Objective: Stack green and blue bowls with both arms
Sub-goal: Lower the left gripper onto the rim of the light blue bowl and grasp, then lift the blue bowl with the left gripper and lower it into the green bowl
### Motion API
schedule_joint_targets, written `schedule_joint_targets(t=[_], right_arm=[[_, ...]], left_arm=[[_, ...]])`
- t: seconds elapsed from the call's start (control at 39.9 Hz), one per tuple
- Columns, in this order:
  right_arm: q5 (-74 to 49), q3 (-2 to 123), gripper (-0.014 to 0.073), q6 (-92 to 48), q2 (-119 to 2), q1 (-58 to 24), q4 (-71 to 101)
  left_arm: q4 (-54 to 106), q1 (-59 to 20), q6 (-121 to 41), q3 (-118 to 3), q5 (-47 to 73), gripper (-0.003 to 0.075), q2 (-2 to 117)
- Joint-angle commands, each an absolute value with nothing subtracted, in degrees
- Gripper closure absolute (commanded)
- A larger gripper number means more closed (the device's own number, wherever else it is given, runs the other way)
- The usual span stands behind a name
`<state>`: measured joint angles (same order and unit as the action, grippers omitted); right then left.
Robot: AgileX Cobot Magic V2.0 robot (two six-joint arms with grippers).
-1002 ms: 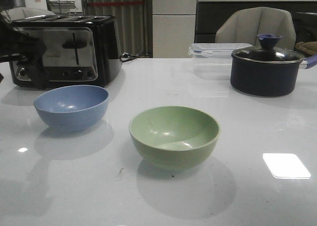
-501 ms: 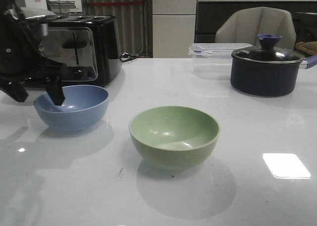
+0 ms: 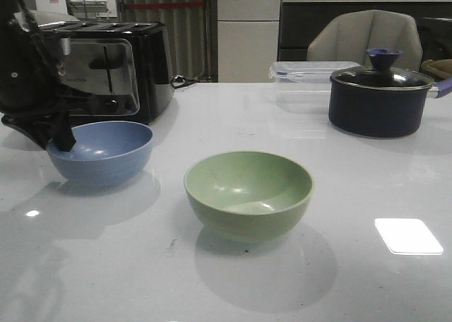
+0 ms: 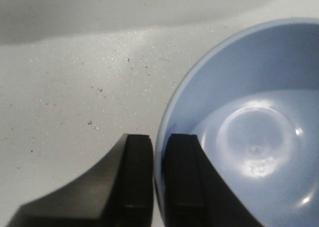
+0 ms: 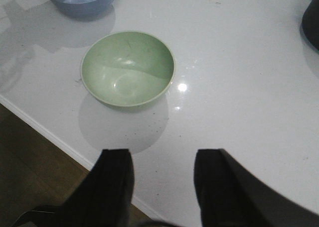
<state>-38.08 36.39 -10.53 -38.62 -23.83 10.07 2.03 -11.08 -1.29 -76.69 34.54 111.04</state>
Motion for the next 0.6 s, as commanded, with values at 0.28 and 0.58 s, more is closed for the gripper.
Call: schedule_joint_targets(t=[0.28,0.58], right_arm=[[-33.6,38.0,0.0179,-11.3,-38.4,-23.8,10.0],[-33.6,38.0,0.0179,-11.3,-38.4,-23.8,10.0]], left_arm=[[7.3,-12.5,-3.8,-86.0,43.3,0.0627,105.9],[14.1,-20.0,-11.2,-87.1,45.4,0.0627,100.3]])
